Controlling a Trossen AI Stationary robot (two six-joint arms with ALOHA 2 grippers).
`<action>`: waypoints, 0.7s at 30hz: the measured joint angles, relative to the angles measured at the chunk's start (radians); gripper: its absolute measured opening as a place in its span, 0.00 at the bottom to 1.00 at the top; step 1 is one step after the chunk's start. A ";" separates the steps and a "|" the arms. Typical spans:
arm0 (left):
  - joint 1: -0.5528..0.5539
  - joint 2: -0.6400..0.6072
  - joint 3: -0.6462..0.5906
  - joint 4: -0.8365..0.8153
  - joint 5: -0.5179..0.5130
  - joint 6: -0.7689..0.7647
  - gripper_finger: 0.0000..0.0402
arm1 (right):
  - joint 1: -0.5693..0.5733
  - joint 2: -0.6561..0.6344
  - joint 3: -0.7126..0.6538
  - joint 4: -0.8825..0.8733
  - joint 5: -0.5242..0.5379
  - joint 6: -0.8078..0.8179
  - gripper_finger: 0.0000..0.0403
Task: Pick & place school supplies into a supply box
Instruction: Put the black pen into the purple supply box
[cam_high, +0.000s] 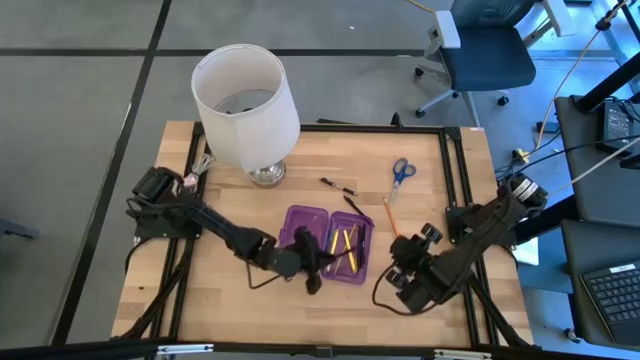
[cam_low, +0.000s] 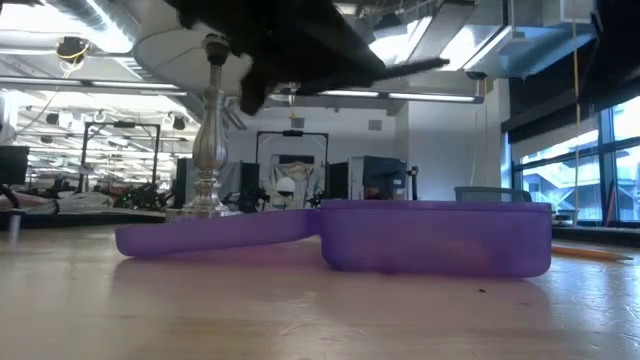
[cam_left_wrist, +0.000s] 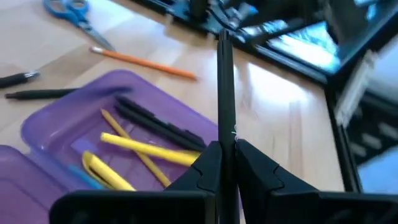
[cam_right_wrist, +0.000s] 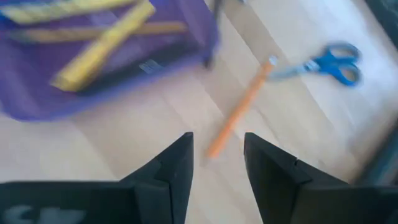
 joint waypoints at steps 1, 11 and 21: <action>0.015 0.009 0.000 0.022 0.000 -0.018 0.06 | -0.002 0.000 -0.014 -0.010 -0.013 0.000 0.36; 0.100 0.107 0.001 0.133 0.006 -0.158 0.06 | -0.006 -0.050 -0.163 -0.008 -0.045 0.050 0.36; 0.114 0.218 0.001 0.183 0.008 -0.246 0.07 | -0.007 -0.075 -0.276 0.028 -0.126 0.109 0.36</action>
